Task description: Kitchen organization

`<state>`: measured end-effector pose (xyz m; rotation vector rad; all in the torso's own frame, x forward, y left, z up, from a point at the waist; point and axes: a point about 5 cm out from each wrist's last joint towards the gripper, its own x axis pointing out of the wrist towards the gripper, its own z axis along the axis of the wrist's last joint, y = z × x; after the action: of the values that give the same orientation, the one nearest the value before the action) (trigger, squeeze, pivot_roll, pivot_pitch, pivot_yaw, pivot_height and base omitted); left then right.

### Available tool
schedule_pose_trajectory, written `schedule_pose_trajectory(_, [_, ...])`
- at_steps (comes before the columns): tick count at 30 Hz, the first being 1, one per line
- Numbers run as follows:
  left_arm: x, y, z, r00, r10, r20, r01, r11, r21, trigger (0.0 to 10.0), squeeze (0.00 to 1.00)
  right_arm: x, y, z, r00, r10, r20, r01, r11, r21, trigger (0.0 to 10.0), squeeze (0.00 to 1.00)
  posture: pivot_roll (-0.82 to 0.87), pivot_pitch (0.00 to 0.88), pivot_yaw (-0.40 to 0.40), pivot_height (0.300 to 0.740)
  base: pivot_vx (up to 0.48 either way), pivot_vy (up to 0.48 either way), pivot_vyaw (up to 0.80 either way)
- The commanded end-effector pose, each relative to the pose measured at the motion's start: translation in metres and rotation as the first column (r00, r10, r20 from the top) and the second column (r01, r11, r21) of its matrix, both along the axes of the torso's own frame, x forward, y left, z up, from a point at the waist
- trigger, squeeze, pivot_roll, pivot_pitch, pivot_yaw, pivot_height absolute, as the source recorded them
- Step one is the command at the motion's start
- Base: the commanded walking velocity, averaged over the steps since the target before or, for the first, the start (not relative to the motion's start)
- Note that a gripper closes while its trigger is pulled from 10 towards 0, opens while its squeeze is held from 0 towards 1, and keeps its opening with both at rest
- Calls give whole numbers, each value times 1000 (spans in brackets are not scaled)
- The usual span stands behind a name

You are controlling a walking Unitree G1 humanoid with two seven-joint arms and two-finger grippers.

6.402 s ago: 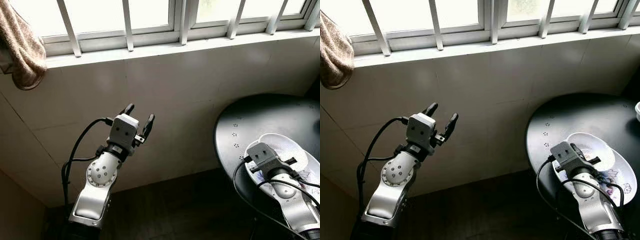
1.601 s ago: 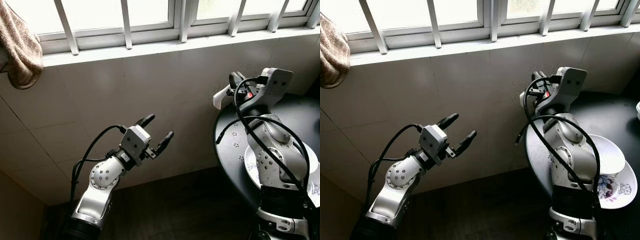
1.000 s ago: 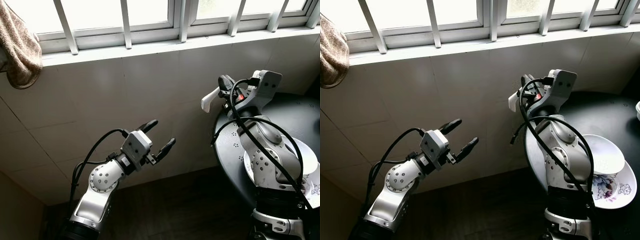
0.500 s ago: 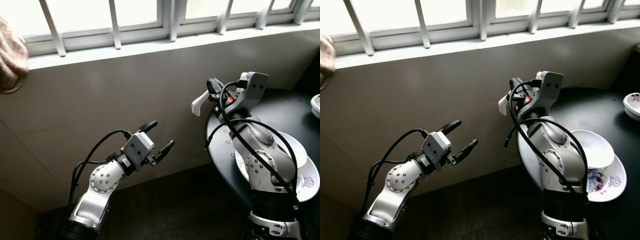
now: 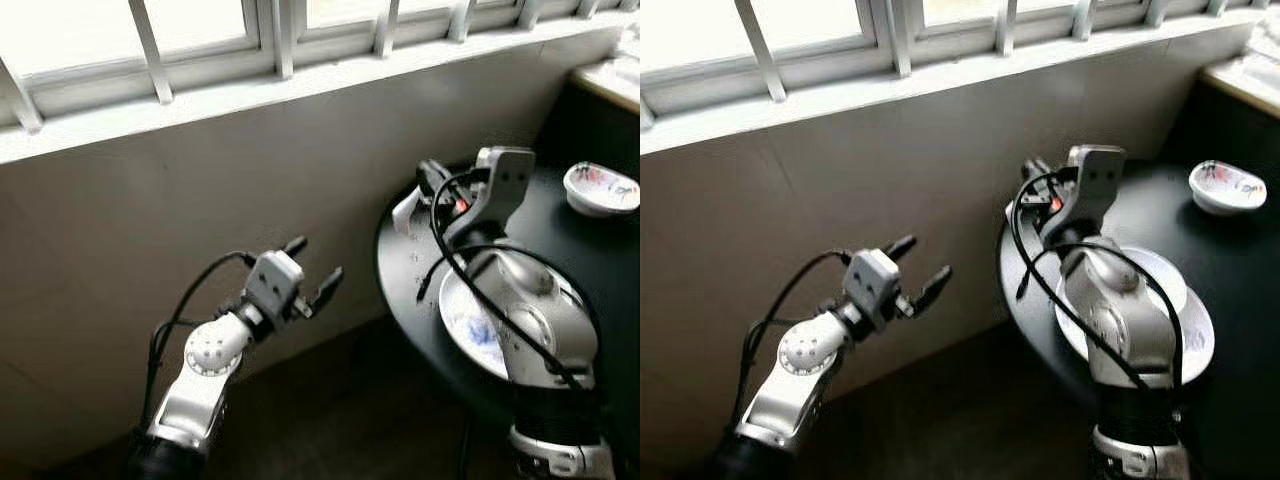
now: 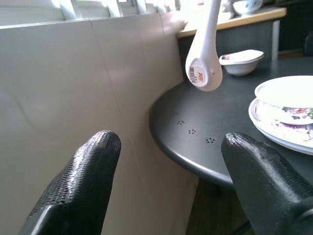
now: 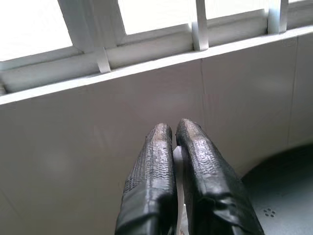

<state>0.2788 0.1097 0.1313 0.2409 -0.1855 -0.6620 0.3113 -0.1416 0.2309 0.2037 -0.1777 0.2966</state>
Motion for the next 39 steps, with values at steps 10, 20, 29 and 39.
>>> schedule_pose_trajectory(10, [0,4,1,1000,14,18,-15,1000,27,10000,0,-8,13,13,994,79,71,-78,997,-12,0,0,-34,0,-21,740,0,0,-800])
schedule_pose_trajectory(20, [-3,-5,6,997,-76,-2,76,997,-16,10000,0,-10,17,10,990,111,83,-111,994,-3,3686,0,-31,0,-20,740,0,0,-480])
schedule_pose_trajectory(29, [-7,-17,13,979,-201,-38,196,976,-98,10000,0,-9,27,6,984,160,72,-165,985,58,9961,0,-24,0,-23,740,0,0,0])
schedule_pose_trajectory(39, [3,-28,16,985,-173,-27,170,981,-93,10000,0,-3,43,3,977,209,43,-213,958,192,10000,0,-18,0,-21,740,0,0,0])
